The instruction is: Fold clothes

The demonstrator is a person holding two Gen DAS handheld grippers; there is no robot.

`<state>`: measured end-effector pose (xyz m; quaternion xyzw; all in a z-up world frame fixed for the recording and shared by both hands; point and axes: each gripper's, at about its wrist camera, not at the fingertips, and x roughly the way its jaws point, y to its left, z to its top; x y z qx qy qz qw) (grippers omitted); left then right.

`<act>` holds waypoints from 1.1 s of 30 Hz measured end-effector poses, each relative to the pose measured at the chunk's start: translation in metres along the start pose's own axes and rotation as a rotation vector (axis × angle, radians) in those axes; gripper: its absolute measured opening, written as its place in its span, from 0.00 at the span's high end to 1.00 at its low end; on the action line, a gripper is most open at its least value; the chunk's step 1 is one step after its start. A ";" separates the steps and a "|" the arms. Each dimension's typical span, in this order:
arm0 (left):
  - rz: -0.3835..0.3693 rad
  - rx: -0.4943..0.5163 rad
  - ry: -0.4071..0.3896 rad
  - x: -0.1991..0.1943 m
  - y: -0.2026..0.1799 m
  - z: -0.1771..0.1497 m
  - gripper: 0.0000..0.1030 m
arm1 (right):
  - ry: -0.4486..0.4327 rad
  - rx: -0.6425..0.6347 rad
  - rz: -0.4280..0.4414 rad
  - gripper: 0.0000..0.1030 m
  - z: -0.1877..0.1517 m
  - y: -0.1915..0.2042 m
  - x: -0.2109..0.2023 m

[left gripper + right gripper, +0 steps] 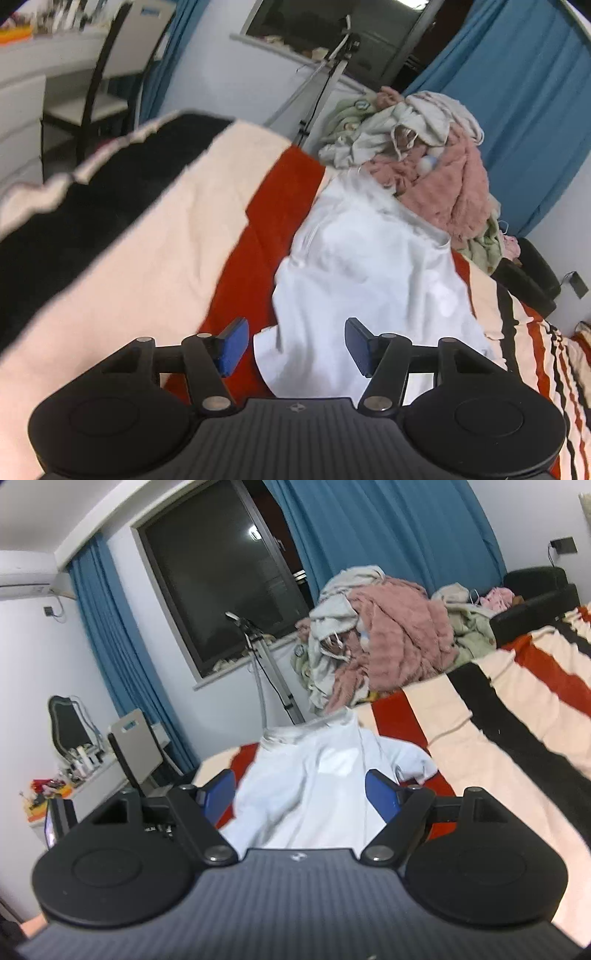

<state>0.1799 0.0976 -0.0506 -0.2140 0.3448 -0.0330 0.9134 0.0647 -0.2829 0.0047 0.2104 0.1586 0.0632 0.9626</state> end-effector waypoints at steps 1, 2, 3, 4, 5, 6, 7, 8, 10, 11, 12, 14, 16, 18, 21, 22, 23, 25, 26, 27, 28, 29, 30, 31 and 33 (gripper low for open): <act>0.000 -0.009 0.001 0.012 0.005 -0.003 0.42 | 0.013 -0.007 -0.008 0.23 -0.006 -0.003 0.009; 0.001 -0.018 0.004 0.025 0.010 -0.007 0.42 | 0.030 -0.014 -0.016 0.23 -0.012 -0.007 0.019; 0.011 -0.027 0.017 0.039 0.015 -0.009 0.42 | 0.048 -0.019 -0.021 0.23 -0.017 -0.009 0.027; 0.020 -0.035 0.028 0.052 0.019 -0.012 0.50 | 0.067 -0.020 -0.024 0.23 -0.022 -0.012 0.035; 0.021 -0.026 0.015 0.057 0.020 -0.012 0.60 | 0.080 -0.016 -0.025 0.23 -0.025 -0.014 0.040; 0.023 -0.017 0.002 0.062 0.020 -0.012 0.63 | 0.090 -0.011 -0.025 0.23 -0.027 -0.016 0.044; 0.023 -0.008 -0.010 0.067 0.020 -0.012 0.78 | 0.100 -0.007 -0.024 0.23 -0.030 -0.018 0.048; 0.008 0.008 -0.015 0.069 0.019 -0.008 0.85 | 0.104 -0.006 -0.022 0.23 -0.032 -0.019 0.051; -0.020 0.031 -0.027 0.070 0.019 0.005 0.95 | 0.104 -0.009 -0.020 0.23 -0.035 -0.019 0.053; -0.032 0.039 -0.035 0.070 0.019 0.013 0.95 | 0.107 -0.015 -0.018 0.23 -0.035 -0.019 0.055; -0.040 0.057 -0.056 0.069 0.019 0.025 0.95 | 0.113 -0.022 -0.013 0.23 -0.036 -0.018 0.057; -0.014 0.090 -0.095 0.069 0.020 0.057 0.95 | 0.120 -0.032 -0.008 0.24 -0.036 -0.017 0.061; 0.047 0.120 -0.133 0.072 0.021 0.096 0.95 | 0.119 -0.029 -0.016 0.24 -0.036 -0.016 0.063; 0.107 0.150 -0.170 0.074 0.023 0.135 0.96 | 0.113 -0.034 -0.027 0.24 -0.035 -0.014 0.067; 0.199 0.194 -0.225 0.078 0.025 0.193 0.96 | 0.092 -0.066 -0.052 0.24 -0.034 -0.011 0.073; 0.230 0.208 -0.244 0.080 0.026 0.212 0.96 | 0.085 -0.082 -0.063 0.24 -0.034 -0.010 0.076; 0.278 0.215 -0.264 0.085 0.026 0.227 0.96 | 0.078 -0.098 -0.072 0.24 -0.034 -0.010 0.080; 0.393 0.230 -0.318 0.101 0.027 0.254 0.96 | 0.070 -0.122 -0.090 0.24 -0.035 -0.009 0.088; 0.448 0.240 -0.328 0.111 0.031 0.261 0.96 | 0.069 -0.131 -0.099 0.24 -0.036 -0.009 0.093; 0.500 0.249 -0.336 0.122 0.035 0.268 0.96 | 0.073 -0.138 -0.106 0.24 -0.038 -0.009 0.098; 0.517 0.236 -0.315 0.133 0.042 0.270 0.96 | 0.078 -0.146 -0.113 0.24 -0.039 -0.009 0.102; 0.533 0.222 -0.293 0.145 0.049 0.272 0.95 | 0.083 -0.153 -0.118 0.24 -0.040 -0.010 0.107; 0.546 0.208 -0.273 0.156 0.055 0.273 0.95 | 0.087 -0.161 -0.122 0.24 -0.042 -0.010 0.111; 0.527 0.194 -0.259 0.163 0.059 0.270 0.92 | 0.088 -0.169 -0.125 0.24 -0.044 -0.011 0.115; 0.498 0.186 -0.231 0.170 0.063 0.260 0.81 | 0.092 -0.183 -0.131 0.24 -0.047 -0.012 0.121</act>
